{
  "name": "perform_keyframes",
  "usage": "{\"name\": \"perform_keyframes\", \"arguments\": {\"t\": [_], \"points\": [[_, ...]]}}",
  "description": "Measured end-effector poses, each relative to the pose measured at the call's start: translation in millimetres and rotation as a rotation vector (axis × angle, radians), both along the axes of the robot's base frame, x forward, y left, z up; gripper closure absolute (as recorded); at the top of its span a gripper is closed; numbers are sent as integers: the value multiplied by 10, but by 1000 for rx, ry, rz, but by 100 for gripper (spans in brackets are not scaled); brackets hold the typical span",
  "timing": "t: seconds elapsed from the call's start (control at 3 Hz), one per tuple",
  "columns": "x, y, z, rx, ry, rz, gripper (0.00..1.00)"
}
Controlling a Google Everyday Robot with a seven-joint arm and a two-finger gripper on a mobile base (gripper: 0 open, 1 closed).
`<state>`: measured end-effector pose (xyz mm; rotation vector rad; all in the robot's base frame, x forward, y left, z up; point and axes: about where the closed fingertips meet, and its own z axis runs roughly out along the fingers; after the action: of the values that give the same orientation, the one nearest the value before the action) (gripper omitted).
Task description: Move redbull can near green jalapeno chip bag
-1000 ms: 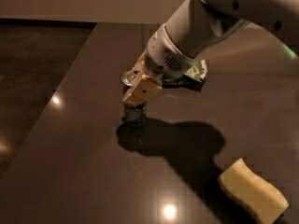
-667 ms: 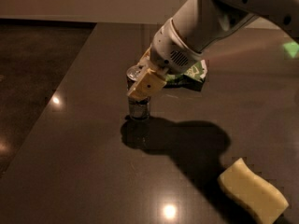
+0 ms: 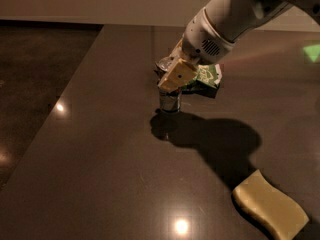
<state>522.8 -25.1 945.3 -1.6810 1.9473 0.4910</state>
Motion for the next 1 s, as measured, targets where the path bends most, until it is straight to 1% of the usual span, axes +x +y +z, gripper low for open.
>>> {"name": "perform_keyframes", "arguments": {"t": [0.33, 0.67, 1.0], "points": [[141, -126, -63, -19, 2, -13, 100], [235, -194, -167, -25, 17, -25, 90], [297, -266, -289, -24, 38, -42, 59]]}}
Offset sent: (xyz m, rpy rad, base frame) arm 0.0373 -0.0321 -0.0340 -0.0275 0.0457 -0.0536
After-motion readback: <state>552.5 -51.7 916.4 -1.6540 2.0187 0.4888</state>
